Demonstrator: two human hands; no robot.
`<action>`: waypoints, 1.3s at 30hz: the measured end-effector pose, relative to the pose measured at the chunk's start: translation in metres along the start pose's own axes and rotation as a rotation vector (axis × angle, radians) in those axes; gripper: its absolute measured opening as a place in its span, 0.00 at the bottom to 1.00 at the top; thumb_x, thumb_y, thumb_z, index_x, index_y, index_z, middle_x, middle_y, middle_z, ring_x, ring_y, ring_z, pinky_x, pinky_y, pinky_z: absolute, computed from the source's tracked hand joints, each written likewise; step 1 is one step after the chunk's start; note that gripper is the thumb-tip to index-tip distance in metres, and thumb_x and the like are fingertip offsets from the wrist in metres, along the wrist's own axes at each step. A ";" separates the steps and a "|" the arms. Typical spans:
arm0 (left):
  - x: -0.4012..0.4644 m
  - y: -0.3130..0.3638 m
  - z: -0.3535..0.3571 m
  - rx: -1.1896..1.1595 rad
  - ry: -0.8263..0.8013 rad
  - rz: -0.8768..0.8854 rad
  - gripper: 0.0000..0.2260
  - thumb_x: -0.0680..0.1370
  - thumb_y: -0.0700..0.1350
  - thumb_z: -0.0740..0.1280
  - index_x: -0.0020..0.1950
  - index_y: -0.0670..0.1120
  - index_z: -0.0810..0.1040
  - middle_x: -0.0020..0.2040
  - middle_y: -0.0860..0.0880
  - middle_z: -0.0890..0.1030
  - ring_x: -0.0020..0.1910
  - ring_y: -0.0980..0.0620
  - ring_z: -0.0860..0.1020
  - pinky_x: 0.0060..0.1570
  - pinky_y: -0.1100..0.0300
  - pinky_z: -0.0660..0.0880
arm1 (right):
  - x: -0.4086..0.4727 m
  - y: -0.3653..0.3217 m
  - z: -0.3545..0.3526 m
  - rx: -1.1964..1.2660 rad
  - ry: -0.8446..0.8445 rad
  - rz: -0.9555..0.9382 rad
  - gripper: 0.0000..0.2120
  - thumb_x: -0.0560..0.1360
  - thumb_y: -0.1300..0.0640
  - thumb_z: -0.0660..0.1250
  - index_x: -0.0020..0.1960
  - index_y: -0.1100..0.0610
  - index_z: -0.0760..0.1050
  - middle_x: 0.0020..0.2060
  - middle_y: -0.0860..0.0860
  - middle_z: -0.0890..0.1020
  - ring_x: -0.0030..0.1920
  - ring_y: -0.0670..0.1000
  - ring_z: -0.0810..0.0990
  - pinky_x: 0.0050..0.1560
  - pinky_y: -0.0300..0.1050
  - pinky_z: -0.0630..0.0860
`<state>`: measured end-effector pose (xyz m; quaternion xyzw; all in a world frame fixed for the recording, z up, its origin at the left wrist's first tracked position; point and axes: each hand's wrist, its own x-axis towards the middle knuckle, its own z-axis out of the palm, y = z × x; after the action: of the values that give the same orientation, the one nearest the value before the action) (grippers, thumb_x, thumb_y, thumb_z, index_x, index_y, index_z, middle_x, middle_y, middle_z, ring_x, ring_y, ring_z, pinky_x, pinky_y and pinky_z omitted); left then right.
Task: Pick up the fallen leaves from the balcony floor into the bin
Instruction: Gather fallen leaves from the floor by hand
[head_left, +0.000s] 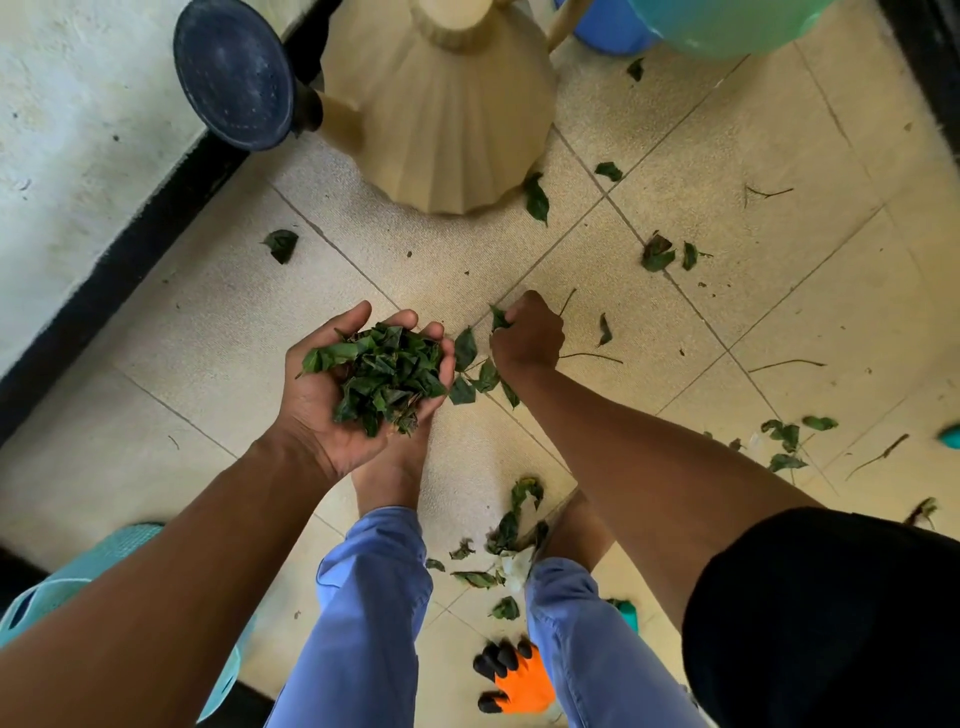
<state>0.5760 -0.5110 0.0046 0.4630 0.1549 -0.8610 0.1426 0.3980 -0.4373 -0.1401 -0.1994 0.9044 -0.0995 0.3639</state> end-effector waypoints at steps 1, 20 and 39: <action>0.000 -0.001 0.001 0.000 -0.001 0.001 0.16 0.80 0.55 0.62 0.50 0.43 0.81 0.56 0.43 0.79 0.57 0.44 0.80 0.57 0.50 0.79 | 0.000 0.002 -0.005 0.054 0.000 -0.007 0.11 0.73 0.68 0.70 0.53 0.59 0.74 0.47 0.55 0.82 0.47 0.54 0.82 0.41 0.42 0.76; 0.008 -0.024 0.006 0.085 -0.022 -0.029 0.16 0.81 0.55 0.61 0.50 0.44 0.80 0.55 0.43 0.79 0.56 0.45 0.80 0.56 0.51 0.79 | -0.040 0.106 -0.032 -0.215 -0.193 -0.262 0.28 0.73 0.62 0.73 0.70 0.52 0.67 0.51 0.59 0.83 0.53 0.62 0.83 0.51 0.55 0.81; 0.006 -0.054 0.015 0.121 -0.019 -0.036 0.17 0.81 0.55 0.60 0.50 0.43 0.80 0.56 0.43 0.79 0.57 0.43 0.79 0.54 0.50 0.80 | -0.080 0.175 -0.074 0.026 -0.085 0.036 0.05 0.70 0.65 0.78 0.40 0.63 0.82 0.35 0.55 0.84 0.38 0.53 0.83 0.42 0.46 0.79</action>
<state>0.5408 -0.4687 0.0145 0.4596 0.1097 -0.8756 0.1003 0.3484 -0.2428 -0.0942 -0.1826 0.8902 -0.0962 0.4061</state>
